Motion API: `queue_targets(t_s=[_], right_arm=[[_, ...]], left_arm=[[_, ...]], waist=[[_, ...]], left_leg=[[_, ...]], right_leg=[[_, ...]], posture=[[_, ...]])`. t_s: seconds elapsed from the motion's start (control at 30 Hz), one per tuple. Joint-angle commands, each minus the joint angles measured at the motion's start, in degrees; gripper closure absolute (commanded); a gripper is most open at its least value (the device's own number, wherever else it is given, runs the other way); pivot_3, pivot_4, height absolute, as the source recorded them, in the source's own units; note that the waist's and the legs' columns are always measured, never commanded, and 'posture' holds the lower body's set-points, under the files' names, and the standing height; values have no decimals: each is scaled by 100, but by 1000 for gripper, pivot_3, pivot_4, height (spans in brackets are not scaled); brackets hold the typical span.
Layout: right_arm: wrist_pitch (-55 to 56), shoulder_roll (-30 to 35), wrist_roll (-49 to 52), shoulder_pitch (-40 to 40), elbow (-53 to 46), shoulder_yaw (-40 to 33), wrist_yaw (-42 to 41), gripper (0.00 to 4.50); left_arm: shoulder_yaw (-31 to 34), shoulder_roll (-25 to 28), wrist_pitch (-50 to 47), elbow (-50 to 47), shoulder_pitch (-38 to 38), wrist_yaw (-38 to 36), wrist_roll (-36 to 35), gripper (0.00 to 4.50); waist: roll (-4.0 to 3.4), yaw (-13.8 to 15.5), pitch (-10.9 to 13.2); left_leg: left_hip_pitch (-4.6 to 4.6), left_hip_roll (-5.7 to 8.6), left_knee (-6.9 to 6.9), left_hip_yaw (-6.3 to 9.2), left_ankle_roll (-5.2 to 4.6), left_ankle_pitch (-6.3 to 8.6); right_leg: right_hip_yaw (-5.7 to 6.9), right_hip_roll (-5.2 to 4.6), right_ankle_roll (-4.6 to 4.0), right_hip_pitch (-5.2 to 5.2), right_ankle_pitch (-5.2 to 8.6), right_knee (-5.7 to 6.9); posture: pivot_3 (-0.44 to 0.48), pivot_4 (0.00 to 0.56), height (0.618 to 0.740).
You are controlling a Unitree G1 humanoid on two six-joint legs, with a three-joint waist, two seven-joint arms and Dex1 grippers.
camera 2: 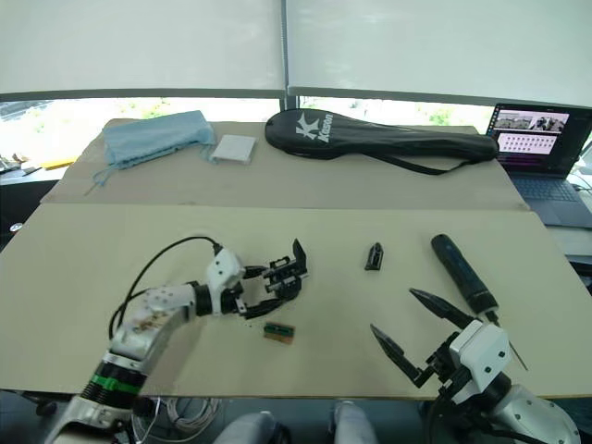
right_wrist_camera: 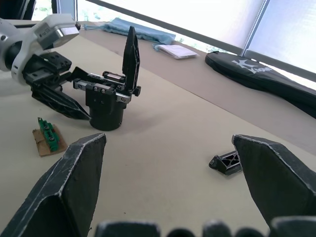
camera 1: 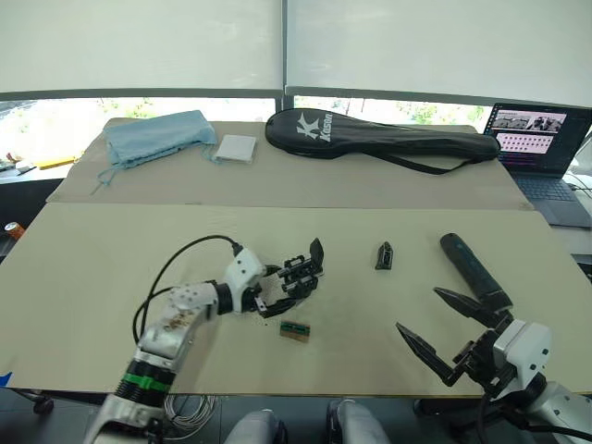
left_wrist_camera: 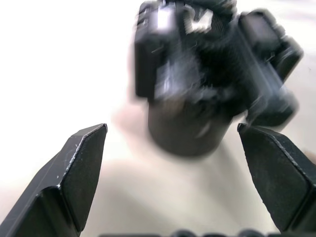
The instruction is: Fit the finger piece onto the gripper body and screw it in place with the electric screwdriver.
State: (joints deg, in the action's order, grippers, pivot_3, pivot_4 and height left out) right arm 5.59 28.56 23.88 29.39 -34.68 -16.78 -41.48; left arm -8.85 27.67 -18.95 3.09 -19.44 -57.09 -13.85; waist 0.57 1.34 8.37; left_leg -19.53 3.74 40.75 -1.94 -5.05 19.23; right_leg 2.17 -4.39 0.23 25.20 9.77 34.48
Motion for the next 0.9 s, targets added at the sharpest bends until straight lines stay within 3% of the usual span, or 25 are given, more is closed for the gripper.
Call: queue_targets(t_s=[0.03,0.13,0.3,0.43,0.57,0.83,0.9], right_arm=[[134,2,79,-34,-58,-87,-40,0],[149,-26,47,-35,-49,-36,-38,0],[128,-29,12,3,-137,-11,-13,0],[129,53,115,249,-257,-284,-90,0],[125,74,153,421,-338,-457,-114,0],[84,30,139,574,-491,-559,-85,0],[90,56,158,592,-475,-624,-112,0]], left_arm=[[-142,405,353,357,-336,-1073,-132,37],[-254,376,1348,1527,-980,-1505,159,37],[-461,-226,2789,3483,-2048,-2429,387,37],[-477,-597,3526,4711,-2717,-2490,677,37],[-426,-849,3971,5384,-2959,-2872,736,37],[-307,-1134,4100,6071,-3188,-2863,901,37],[-306,-1116,4200,6134,-3183,-2776,1001,548]], waist=[[-1,-9,1],[-2,14,2],[-2,54,2],[0,7,3],[1,-14,3],[3,-9,4],[3,-5,4]], left_leg=[[0,1,0,0,0,0],[6,4,0,0,1,0],[9,17,2,-2,0,-1],[6,20,1,-5,-2,-1],[-9,15,13,-1,-8,1],[-28,6,22,-2,-32,15],[-30,7,24,-2,-36,18]], right_leg=[[4,1,0,0,0,1],[9,0,-1,-5,2,5],[13,-4,2,-9,2,4],[9,-3,5,-7,2,1],[-2,-8,5,-2,2,2],[-3,-13,8,7,0,2],[-3,-15,10,8,-1,2]], posture=[[0,150,740],[0,150,740],[0,150,740],[0,150,740],[0,150,740],[0,150,740],[0,150,740]])
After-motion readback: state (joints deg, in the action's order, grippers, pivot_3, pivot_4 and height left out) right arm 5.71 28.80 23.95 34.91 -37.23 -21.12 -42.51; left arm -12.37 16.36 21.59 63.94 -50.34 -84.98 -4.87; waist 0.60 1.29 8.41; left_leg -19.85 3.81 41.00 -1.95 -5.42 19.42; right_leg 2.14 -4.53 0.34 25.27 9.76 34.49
